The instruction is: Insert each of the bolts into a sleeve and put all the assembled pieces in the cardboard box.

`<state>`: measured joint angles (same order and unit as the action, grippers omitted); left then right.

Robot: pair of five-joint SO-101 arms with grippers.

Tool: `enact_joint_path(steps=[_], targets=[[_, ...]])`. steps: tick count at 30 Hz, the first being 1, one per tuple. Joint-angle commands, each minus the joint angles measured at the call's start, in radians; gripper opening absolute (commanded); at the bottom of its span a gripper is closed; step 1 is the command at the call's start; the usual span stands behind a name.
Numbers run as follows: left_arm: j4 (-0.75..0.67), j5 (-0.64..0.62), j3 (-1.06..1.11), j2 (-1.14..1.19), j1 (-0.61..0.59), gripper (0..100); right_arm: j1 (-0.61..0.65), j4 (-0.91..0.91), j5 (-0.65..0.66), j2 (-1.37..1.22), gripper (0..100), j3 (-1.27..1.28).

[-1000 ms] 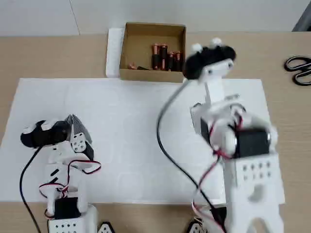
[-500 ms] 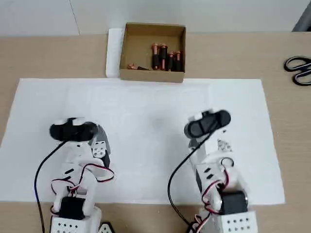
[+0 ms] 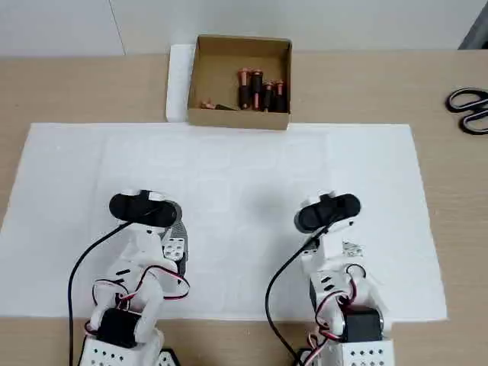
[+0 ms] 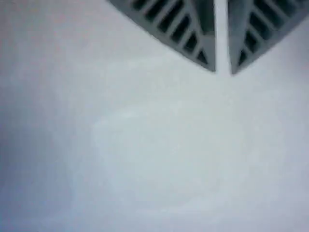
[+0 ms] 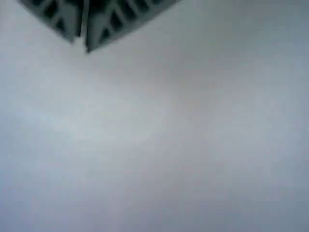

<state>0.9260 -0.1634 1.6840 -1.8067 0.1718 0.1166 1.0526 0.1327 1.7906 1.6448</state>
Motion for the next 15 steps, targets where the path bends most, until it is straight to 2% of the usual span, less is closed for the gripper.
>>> enact_joint_path(steps=[1, 15], targets=[[0.003, 0.005, -0.015, -0.009, 0.009, 1, -0.015, 0.005, 0.003, 0.012, 0.4, -0.003], [-0.002, -0.002, -0.015, -0.009, 0.009, 1, -0.012, 0.005, 0.003, 0.012, 0.4, -0.003]])
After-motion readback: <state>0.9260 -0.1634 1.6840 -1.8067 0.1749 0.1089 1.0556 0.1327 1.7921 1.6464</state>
